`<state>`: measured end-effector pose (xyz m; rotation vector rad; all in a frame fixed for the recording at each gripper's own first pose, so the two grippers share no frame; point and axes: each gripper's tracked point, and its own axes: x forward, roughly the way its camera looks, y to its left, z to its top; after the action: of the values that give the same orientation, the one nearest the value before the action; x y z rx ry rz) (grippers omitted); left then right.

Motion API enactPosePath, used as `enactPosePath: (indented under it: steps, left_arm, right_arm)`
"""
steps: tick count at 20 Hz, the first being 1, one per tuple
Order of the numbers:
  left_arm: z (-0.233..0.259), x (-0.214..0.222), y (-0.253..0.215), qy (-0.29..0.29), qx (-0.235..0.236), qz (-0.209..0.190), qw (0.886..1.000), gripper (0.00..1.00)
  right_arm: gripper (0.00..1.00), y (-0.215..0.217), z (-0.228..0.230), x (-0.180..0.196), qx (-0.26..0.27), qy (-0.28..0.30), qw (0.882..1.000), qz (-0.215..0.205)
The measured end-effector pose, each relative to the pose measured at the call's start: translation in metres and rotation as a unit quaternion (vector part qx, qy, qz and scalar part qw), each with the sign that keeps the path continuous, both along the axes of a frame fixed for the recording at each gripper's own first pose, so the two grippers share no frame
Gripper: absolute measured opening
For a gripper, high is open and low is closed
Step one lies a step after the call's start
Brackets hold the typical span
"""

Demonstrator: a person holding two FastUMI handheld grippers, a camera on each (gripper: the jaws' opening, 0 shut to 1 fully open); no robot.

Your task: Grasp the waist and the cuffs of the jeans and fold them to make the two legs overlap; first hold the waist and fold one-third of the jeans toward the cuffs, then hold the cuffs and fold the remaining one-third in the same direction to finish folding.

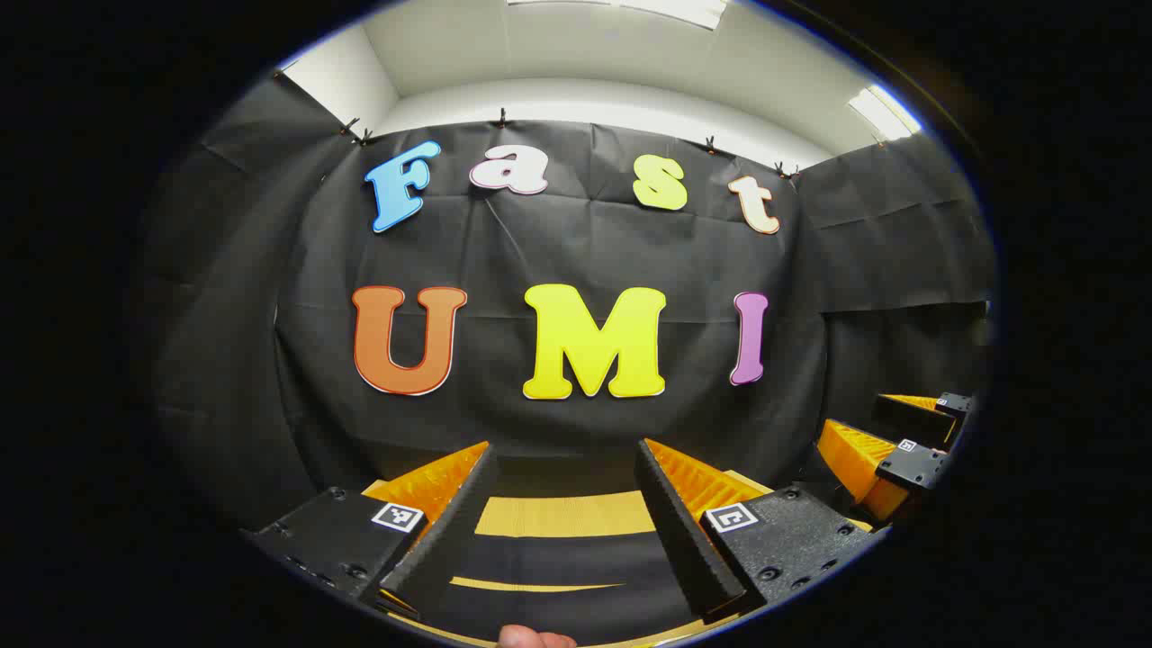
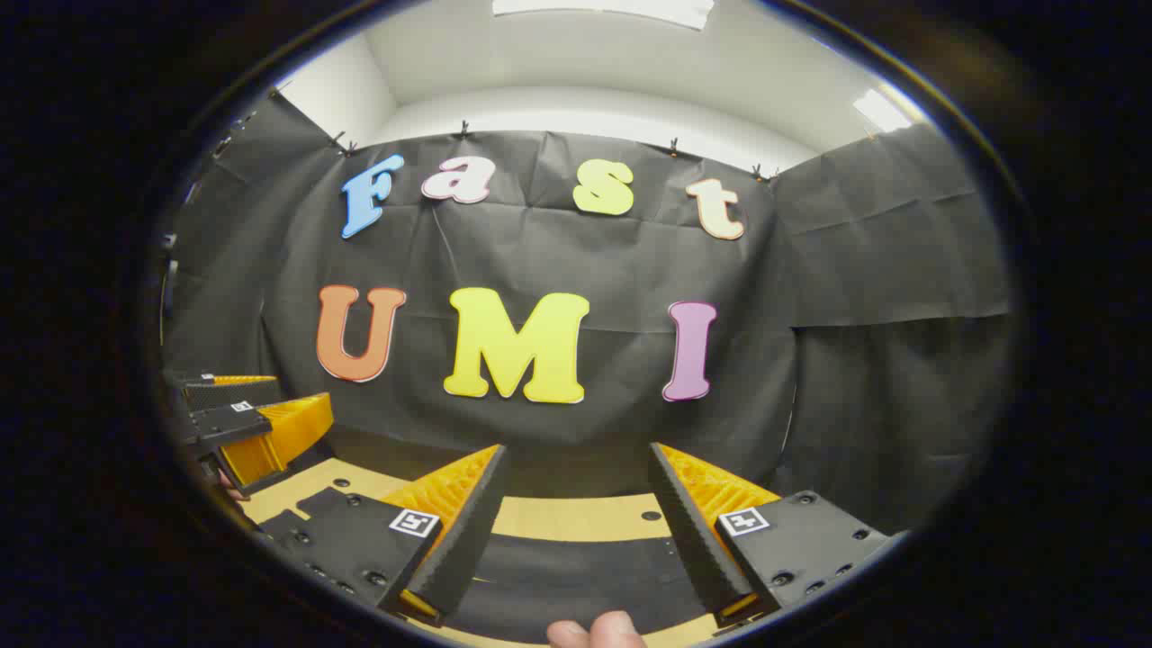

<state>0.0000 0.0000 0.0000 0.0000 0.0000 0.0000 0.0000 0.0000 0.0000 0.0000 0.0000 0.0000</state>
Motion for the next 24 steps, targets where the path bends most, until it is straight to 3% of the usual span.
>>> enactPosePath:
  steps: [6, 7, 8, 11, 13, 20, 24]
  left_arm:
    - [0.001, -0.004, 0.009, -0.001, 0.002, 0.006, 1.0, 0.98]
    - [0.001, -0.005, 0.008, -0.001, 0.002, 0.007, 1.0, 0.88]
    - [0.0, -0.004, 0.01, 0.0, 0.002, 0.008, 1.0, 0.98]
    - [0.002, -0.005, 0.014, -0.002, 0.001, 0.012, 1.0, 1.0]
    - [-0.002, -0.005, 0.019, -0.004, 0.0, 0.018, 1.0, 0.98]
    - [-0.02, -0.005, 0.041, 0.017, -0.019, 0.034, 0.999, 0.98]
    - [-0.055, -0.004, 0.074, 0.057, -0.038, 0.061, 0.996, 0.98]
  right_arm:
    - [0.94, -0.004, 0.004, -0.002, -0.002, -0.001, 1.0, -0.007]
    - [0.94, -0.005, 0.002, -0.003, -0.003, 0.0, 1.0, -0.007]
    - [0.96, -0.005, 0.003, -0.002, -0.003, 0.001, 1.0, -0.007]
    - [0.99, -0.007, 0.003, -0.002, -0.007, 0.003, 1.0, -0.008]
    - [0.94, -0.008, 0.004, -0.002, -0.01, 0.003, 1.0, -0.009]
    - [0.96, -0.009, 0.001, 0.004, -0.016, 0.014, 1.0, -0.01]
    - [0.94, -0.035, -0.024, 0.018, -0.021, 0.052, 0.998, -0.015]
